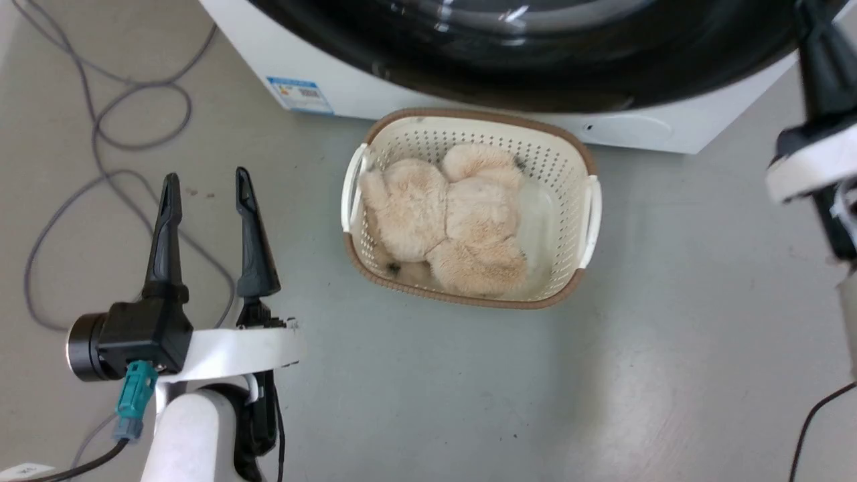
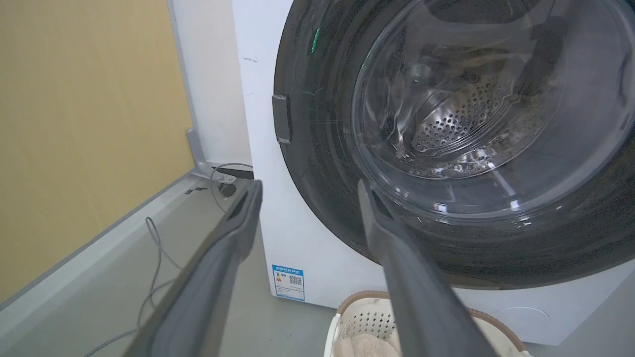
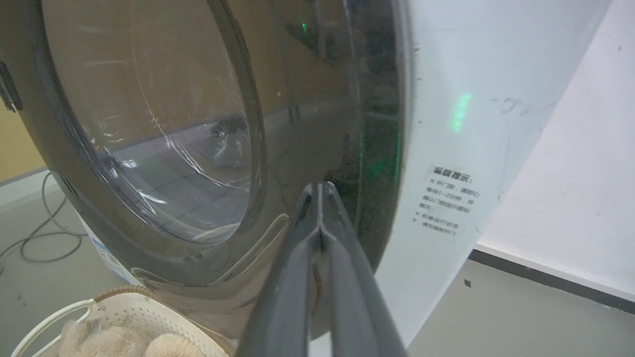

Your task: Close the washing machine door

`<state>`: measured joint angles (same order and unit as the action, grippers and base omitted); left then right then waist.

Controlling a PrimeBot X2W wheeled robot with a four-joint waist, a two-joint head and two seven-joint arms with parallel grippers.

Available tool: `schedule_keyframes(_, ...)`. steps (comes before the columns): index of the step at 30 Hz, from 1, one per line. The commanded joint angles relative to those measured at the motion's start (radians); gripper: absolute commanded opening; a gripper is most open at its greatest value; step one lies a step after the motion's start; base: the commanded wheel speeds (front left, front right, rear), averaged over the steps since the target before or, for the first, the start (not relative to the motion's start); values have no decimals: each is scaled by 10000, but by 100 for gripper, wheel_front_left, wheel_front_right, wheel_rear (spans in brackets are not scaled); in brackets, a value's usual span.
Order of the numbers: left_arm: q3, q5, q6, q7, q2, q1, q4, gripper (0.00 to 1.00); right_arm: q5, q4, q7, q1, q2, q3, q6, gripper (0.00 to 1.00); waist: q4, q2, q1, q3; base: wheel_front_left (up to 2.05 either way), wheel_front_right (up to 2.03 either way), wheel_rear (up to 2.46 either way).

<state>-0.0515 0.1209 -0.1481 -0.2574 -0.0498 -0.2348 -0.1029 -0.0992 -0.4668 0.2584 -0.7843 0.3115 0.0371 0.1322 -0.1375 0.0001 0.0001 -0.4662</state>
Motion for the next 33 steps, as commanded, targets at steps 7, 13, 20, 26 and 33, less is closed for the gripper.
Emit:
schedule_keyframes(7,-134,121,-200,-43,-5,-297,-3,100,151,-901,34,-1120,155,-163,-15,0,-205,-1,-1,-294,0,0,0)
schedule_keyframes(13,-144,96,-251,-43,-5,-306,55,100,297,-1183,34,-1309,-28,-384,-15,0,-182,-1,-1,-232,0,0,0)
schedule_keyframes(20,5,-98,-259,-43,-5,-13,223,100,497,-247,34,-674,-253,-630,-15,0,125,-1,-1,416,0,0,0)
schedule_keyframes(26,151,-293,-186,-44,-5,315,405,100,796,1703,34,332,-598,-1082,-15,0,599,-1,-1,1178,0,0,0)
schedule_keyframes(33,284,-463,-39,-44,-5,639,598,100,840,3499,34,1403,-1141,-1308,-15,0,1121,-1,-1,1826,0,0,0)
